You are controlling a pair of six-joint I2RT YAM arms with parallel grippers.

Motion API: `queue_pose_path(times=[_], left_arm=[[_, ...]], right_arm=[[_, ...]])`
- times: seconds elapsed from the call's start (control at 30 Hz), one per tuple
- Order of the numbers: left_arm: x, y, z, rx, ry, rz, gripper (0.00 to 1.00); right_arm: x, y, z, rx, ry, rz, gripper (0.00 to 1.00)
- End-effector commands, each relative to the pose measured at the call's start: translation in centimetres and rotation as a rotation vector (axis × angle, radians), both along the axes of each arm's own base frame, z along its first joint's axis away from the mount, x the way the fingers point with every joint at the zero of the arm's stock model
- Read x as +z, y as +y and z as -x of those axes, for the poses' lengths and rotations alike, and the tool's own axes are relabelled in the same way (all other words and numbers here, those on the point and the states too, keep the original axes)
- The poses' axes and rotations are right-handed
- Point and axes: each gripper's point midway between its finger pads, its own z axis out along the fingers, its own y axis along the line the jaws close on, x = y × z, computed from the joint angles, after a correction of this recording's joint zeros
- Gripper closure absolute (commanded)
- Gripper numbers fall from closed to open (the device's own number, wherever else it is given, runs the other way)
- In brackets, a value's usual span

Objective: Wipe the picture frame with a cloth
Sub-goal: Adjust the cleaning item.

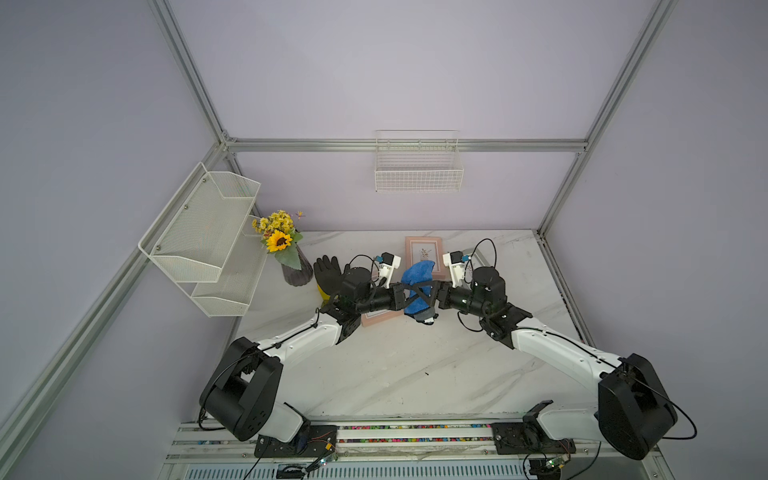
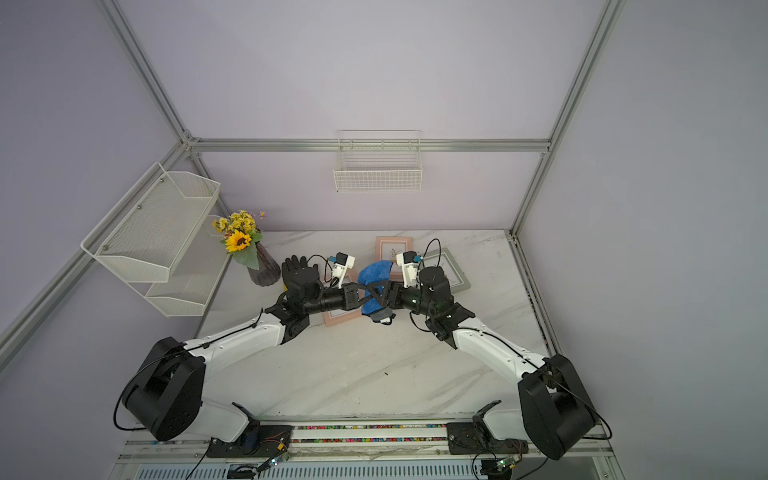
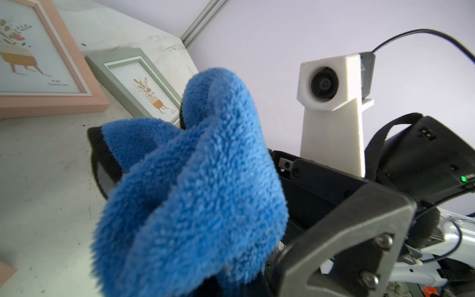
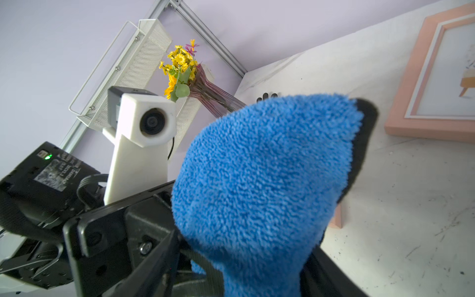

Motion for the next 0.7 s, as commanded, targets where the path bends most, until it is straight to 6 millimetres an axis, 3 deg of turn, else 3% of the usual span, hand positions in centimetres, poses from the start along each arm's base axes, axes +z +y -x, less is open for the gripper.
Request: queue_pose_path(times=[0.0,0.27,0.47,0.53,0.6,0.67], left_arm=[[3.7,-0.9,1.6,-0.090,-0.098,0.096,0.97],[3.6,-0.6,2.6,-0.119,-0.111,0.083,0.95],[3.0,-0.5,1.9,-0.084,-0.096,0.043,0.86],[2.6,-0.3,1.1,-0.044,-0.094,-0.005,0.79],[1.7,0.2,-0.3,0.019,-0.077,-0.096,0.68],[1.1,0.8,-1.9,0.085,-0.074,-0.197,0.63]], right_arm=[[2.4,-0.1,0.4,0.008,-0.077,-0.054,0.33],[2.4,-0.3,0.2,-0.008,-0.060,-0.079,0.56],[2.0,-0.8,-0.3,-0.050,-0.054,-0.051,0.86],[1.8,-2.0,-0.9,-0.129,-0.042,-0.018,0.92],[0.9,-3.6,-1.7,-0.231,-0.007,0.036,0.93],[1.2,-6.1,-2.3,-0.335,0.006,0.076,0.93]])
